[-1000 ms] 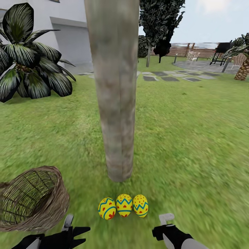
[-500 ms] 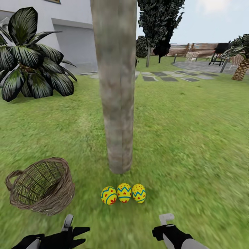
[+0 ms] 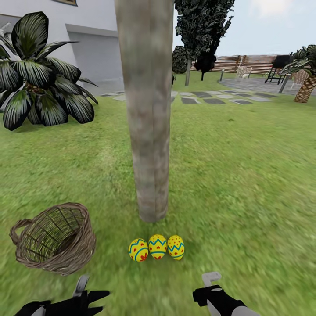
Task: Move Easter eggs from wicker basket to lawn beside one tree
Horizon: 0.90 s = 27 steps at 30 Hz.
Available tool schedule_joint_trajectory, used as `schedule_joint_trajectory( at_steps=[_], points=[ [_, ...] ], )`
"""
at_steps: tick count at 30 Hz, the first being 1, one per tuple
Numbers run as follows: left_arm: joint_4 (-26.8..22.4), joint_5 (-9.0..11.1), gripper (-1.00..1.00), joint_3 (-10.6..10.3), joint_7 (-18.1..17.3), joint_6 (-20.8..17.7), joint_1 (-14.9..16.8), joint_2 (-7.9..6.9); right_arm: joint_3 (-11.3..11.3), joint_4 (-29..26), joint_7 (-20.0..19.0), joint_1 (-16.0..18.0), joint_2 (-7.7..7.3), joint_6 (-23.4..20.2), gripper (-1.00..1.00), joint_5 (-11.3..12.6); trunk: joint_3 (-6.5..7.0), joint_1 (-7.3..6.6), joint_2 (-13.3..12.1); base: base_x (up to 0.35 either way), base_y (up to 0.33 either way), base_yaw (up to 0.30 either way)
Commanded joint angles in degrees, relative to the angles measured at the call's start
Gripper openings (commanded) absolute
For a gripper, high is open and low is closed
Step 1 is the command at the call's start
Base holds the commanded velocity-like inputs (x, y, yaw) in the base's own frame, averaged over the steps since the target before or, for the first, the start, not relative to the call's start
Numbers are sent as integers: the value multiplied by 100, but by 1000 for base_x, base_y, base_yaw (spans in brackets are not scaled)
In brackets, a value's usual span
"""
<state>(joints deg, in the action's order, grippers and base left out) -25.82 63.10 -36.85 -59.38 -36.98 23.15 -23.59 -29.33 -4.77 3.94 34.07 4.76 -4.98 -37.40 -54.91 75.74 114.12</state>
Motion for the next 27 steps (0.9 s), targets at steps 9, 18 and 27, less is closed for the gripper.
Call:
schedule_joint_trajectory(
  at_steps=[9, 18, 27],
  points=[
    [259, 53, 100, -15, 305, 213, 6, -21, -29, 46, 11, -40, -2, -21, 100, -48, 158, -199, -360, 0, 0, 0],
    [208, 42, 100, -39, 1440, 374, 6, 50, -29, 46, 11, -44, -2, 20, 100, -48, 319, -397, -721, 0, 0, 0],
    [184, 36, 100, -58, 1976, 376, 7, 82, -29, 57, 11, -90, -2, 261, 100, -48, 481, -594, -1082, 0, 0, 0]
  ],
)
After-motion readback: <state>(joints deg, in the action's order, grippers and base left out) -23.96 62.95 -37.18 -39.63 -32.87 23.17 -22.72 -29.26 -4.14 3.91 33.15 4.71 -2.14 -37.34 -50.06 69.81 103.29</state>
